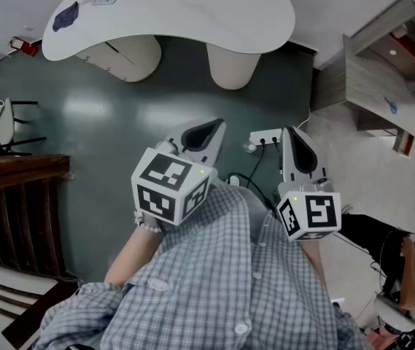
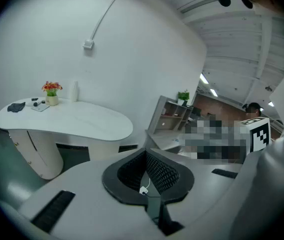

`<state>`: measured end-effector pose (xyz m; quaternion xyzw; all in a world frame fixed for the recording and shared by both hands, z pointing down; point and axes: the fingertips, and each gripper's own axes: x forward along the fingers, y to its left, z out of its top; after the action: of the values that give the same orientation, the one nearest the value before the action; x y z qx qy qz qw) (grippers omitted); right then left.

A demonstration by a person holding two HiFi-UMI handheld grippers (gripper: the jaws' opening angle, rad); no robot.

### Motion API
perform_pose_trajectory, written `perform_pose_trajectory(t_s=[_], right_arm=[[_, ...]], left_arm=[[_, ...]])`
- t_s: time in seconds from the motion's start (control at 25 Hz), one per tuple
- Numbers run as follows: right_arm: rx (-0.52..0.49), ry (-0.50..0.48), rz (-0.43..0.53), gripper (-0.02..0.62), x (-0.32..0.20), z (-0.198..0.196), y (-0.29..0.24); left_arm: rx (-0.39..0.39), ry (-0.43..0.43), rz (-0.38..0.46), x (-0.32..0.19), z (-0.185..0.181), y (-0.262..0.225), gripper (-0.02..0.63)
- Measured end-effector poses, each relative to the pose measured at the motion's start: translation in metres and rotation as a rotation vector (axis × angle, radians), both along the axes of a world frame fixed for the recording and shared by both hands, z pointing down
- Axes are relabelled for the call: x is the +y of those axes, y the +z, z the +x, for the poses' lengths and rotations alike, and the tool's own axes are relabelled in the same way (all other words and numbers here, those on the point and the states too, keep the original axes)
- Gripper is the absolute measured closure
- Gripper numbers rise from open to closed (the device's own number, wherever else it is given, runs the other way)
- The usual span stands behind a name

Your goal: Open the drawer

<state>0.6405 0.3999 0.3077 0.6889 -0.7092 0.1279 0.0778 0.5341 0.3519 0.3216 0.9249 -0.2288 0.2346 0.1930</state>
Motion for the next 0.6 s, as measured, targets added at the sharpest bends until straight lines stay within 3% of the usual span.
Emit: perform_pose_trajectory(t_s=[0.6], right_arm=[[-0.013, 0.011, -0.021, 0.586, -0.0050, -0.0002, 0.0065]], left_arm=[[0.003, 0.000, -0.011, -0.0061, -0.0008, 0.0029, 0.603]])
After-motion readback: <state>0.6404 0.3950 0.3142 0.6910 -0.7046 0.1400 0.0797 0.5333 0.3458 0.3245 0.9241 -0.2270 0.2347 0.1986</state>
